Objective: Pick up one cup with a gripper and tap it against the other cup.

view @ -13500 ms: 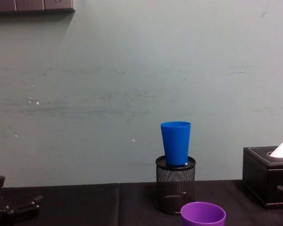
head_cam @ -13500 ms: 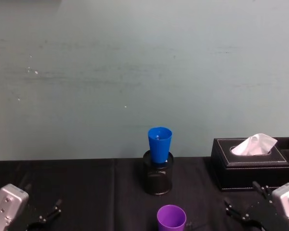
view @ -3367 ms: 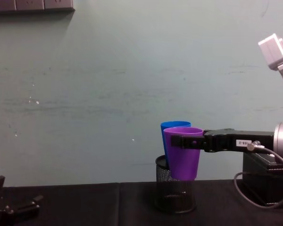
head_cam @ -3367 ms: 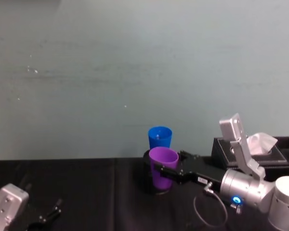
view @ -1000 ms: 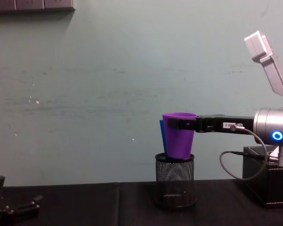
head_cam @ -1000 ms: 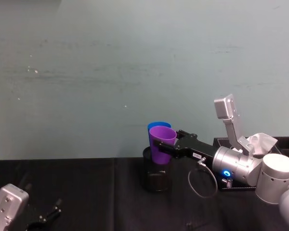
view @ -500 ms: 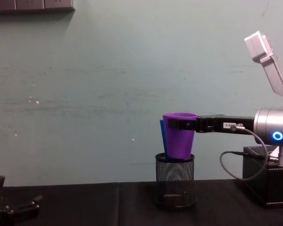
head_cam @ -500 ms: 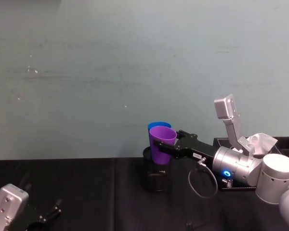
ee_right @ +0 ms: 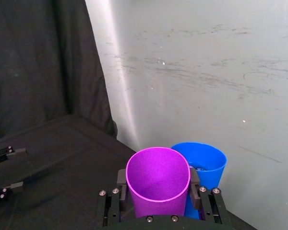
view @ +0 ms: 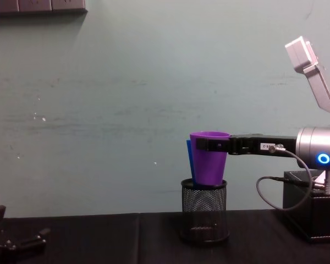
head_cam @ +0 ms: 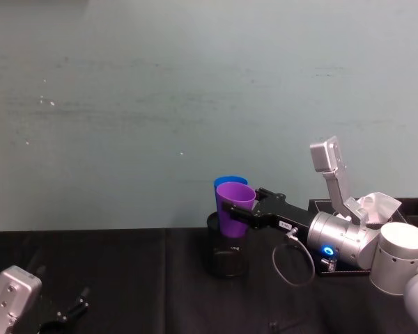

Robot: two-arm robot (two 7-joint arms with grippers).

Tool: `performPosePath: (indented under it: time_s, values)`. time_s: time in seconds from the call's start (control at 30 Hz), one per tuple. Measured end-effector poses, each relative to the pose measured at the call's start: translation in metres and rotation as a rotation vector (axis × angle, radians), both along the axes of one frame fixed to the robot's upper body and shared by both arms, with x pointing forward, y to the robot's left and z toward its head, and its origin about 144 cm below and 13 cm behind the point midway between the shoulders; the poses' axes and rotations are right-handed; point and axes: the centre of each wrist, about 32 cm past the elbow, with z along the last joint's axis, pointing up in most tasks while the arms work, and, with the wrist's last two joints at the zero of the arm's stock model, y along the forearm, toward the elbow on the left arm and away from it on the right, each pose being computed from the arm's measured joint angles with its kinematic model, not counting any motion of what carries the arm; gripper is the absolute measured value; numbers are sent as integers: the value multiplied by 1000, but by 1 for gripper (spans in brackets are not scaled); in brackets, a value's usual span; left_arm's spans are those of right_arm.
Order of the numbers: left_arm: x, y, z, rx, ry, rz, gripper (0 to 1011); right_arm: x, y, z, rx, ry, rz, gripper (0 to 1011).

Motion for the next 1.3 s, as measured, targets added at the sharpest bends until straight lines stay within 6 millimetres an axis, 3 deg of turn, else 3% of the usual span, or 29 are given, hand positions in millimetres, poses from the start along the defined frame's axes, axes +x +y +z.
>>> performPosePath:
  time_s: [1.3]
  values:
    - [0, 0, 0, 0, 0, 0, 1000, 0, 0, 0, 0, 0, 0, 738]
